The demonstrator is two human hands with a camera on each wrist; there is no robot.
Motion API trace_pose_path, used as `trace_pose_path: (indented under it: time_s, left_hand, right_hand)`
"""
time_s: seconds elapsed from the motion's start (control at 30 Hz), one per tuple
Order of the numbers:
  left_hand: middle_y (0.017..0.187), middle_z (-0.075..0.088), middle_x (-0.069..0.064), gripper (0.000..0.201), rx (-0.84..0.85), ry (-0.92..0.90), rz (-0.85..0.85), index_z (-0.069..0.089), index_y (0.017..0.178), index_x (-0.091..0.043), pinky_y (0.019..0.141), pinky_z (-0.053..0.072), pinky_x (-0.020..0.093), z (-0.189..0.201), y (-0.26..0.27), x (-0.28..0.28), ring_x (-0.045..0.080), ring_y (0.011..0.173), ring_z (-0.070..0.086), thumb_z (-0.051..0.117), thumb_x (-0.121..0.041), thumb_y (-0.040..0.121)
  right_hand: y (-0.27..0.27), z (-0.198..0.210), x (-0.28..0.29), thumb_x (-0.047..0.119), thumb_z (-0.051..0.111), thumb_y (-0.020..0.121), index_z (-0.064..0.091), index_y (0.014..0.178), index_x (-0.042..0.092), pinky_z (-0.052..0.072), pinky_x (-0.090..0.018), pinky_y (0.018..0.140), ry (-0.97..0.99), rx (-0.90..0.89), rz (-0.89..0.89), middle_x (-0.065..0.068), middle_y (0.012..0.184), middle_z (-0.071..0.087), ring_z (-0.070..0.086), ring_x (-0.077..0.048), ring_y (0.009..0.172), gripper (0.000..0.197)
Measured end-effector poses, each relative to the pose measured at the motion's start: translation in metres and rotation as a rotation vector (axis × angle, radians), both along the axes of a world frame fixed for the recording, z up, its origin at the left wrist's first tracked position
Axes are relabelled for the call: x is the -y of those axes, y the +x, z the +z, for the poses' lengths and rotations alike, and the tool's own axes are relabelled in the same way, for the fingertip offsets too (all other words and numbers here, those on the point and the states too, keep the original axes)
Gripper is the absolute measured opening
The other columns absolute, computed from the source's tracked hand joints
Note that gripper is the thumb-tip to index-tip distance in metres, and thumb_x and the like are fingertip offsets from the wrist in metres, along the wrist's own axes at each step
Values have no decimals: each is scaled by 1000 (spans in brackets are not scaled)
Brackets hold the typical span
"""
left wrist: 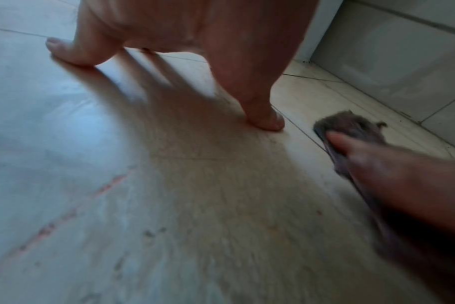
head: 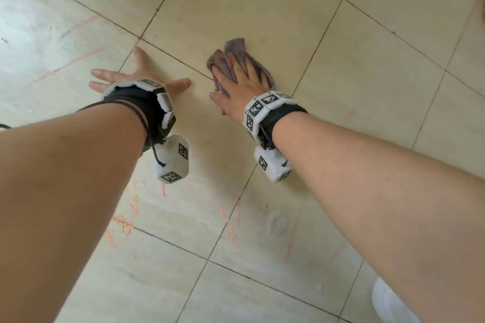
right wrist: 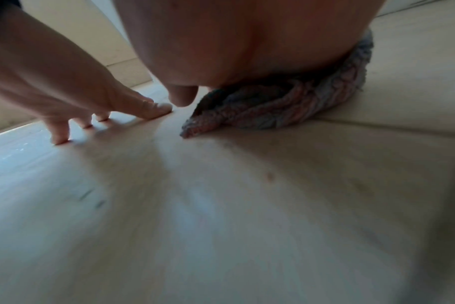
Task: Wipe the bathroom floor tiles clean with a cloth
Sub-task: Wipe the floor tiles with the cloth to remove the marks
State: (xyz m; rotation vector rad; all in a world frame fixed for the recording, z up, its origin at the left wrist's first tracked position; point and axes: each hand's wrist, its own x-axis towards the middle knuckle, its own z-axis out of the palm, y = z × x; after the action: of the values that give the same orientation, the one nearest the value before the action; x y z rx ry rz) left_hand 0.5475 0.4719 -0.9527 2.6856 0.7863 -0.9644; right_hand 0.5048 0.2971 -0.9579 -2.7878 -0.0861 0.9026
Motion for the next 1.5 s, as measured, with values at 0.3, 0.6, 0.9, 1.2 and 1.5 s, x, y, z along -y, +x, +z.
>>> trace_pose_path:
  time_s: [0.3,0.6,0.9,1.2,1.5]
  left_hand:
    - [161,-17,16,87,66,-1,-236,3,153,-46,105,13,75,5,-22,25,47,146,-12,48,-75,85]
    - [157,-23,24,100,43,-88,-556,-1,153,-41,107,13,74,-9,-40,124,51,143,-15,55,-78,77]
    - [155,-24,28,119,33,-71,-575,-5,153,-40,104,13,77,-9,-41,161,55,142,-16,65,-80,66]
    - [155,-21,29,121,36,-45,-583,-5,152,-39,104,13,76,-11,-38,164,57,141,-12,66,-81,63]
    - [155,-23,29,126,20,-46,-572,-7,152,-40,102,15,78,-10,-39,168,56,141,-15,67,-82,59]
  right_hand:
    - [-78,9,91,58,28,99,5,153,45,-4,-46,119,-37,-90,-249,13,161,-17,-16,-19,148,60]
    - [-103,10,135,59,32,98,6,154,41,-5,-47,119,-25,-89,-529,9,161,-20,-23,-25,147,64]
    - [-136,8,190,61,27,98,1,153,43,-5,-46,118,-73,-98,-503,10,160,-20,-20,-22,148,63]
    - [-120,1,143,65,26,96,0,153,42,-11,-47,119,17,-32,-362,8,160,-23,-25,-24,146,67]
    - [-99,6,193,68,24,95,-3,153,40,-6,-53,119,-95,-128,-584,3,160,-26,-23,-28,146,71]
